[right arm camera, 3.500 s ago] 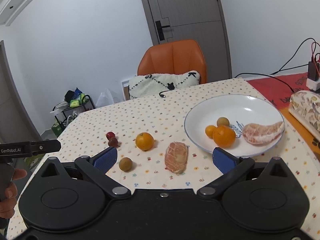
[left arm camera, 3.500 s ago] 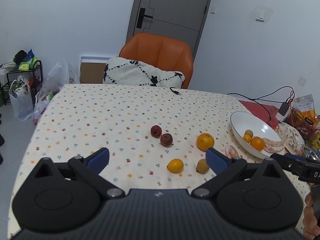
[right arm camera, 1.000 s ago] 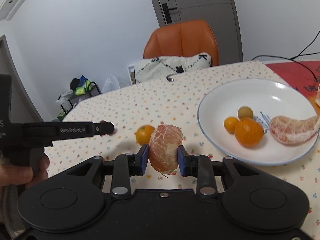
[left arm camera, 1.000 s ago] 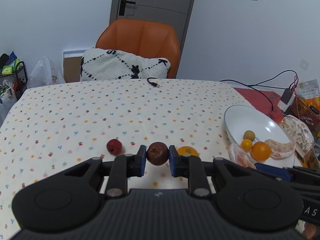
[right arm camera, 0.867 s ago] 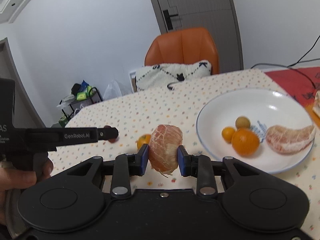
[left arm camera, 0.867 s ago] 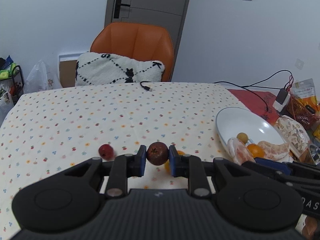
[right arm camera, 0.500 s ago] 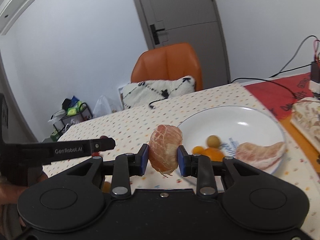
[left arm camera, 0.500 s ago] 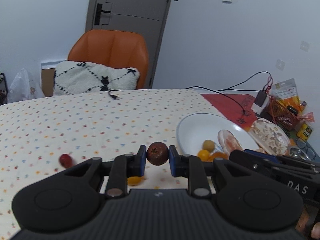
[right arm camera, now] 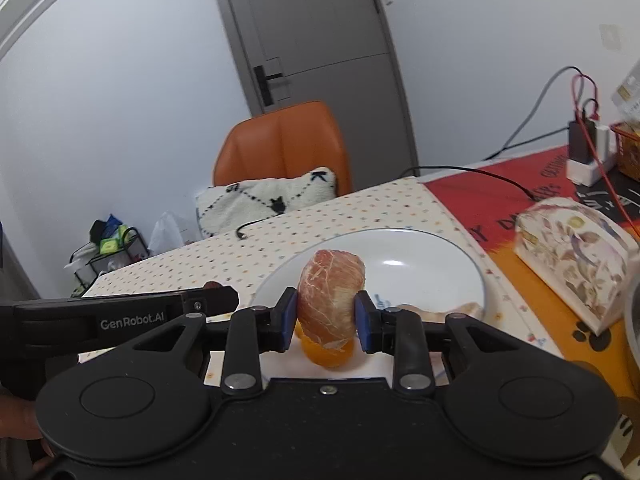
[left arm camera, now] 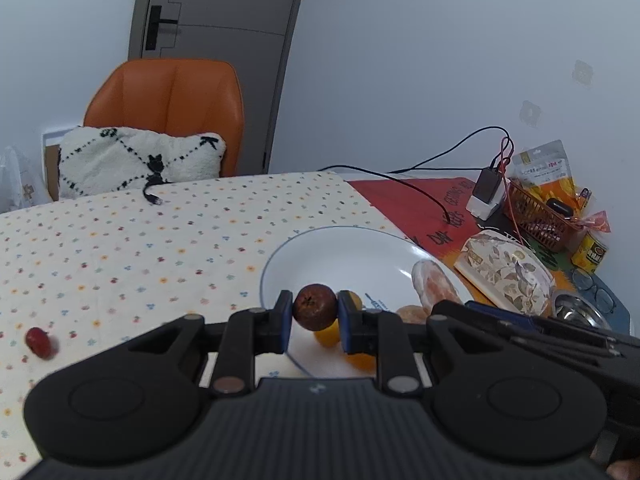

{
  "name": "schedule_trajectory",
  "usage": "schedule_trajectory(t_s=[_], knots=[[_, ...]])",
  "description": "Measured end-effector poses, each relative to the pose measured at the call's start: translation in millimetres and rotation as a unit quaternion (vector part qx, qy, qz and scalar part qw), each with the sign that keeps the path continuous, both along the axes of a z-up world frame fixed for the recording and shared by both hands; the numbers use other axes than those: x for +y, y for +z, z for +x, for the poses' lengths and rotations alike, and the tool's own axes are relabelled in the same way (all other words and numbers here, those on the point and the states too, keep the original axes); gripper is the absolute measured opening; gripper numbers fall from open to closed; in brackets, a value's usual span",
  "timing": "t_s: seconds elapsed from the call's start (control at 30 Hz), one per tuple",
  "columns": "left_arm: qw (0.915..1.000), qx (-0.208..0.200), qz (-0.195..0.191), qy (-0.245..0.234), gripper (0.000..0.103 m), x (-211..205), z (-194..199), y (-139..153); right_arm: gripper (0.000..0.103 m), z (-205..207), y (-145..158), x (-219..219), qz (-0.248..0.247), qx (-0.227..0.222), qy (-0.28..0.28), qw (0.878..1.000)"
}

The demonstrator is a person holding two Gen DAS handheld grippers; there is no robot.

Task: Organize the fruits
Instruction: 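Carry the plum with the left gripper while the right gripper carries the pomelo piece to the plate, then open the left gripper over the plate while the right gripper releases the pomelo piece there, then move both grippers back from the plate toward the remaining fruits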

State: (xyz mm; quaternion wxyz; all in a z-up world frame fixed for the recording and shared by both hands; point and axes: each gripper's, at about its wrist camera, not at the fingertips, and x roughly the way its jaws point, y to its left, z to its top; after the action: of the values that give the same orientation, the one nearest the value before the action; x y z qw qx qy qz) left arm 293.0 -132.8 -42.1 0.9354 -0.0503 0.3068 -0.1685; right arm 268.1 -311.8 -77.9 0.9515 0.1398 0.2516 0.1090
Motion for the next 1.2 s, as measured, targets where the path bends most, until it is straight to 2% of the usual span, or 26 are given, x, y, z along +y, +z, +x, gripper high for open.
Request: schedule_trajectory(t_s=[0.23, 0.4, 0.5, 0.57, 0.73, 0.87, 0.97, 1.03, 1.13, 1.2], knots=[[0.9998, 0.012, 0.013, -0.005, 0.022, -16, 12, -9, 0.029, -2, -8, -12, 0.004, 0.0, -0.018, 1.0], [0.9999, -0.002, 0.012, 0.007, 0.026, -11, 7, 0, 0.029, -2, -9, -18, 0.003, -0.002, -0.024, 1.0], [0.9998, -0.01, 0.009, 0.018, 0.036, -4, 3, 6, 0.029, -1, -8, -18, -0.002, -0.005, -0.024, 1.0], [0.9996, -0.01, 0.007, 0.026, 0.05, 2, 1, 9, 0.029, 1, -8, -17, -0.002, -0.006, -0.023, 1.0], [0.9985, -0.009, 0.01, 0.052, 0.074, 17, -4, 11, 0.029, 5, -10, -14, 0.0, -0.003, -0.02, 1.0], [0.9968, -0.012, 0.016, 0.077, 0.085, 29, -7, 14, 0.029, 8, -7, -11, -0.004, -0.008, -0.022, 1.0], [0.9957, -0.011, 0.014, 0.091, 0.091, 40, -8, 15, 0.039, 6, -1, -4, -0.021, -0.02, -0.018, 0.999], [0.9953, -0.014, 0.014, 0.095, 0.092, 47, -11, 17, 0.06, 3, 4, 1, -0.029, -0.033, -0.019, 0.999], [0.9946, -0.02, 0.013, 0.101, 0.093, 56, -16, 19, 0.071, 0, 8, 5, -0.021, -0.043, -0.019, 0.999], [0.9946, -0.018, 0.012, 0.101, 0.094, 62, -18, 21, 0.072, -3, 11, 5, -0.013, -0.055, -0.026, 0.998]])
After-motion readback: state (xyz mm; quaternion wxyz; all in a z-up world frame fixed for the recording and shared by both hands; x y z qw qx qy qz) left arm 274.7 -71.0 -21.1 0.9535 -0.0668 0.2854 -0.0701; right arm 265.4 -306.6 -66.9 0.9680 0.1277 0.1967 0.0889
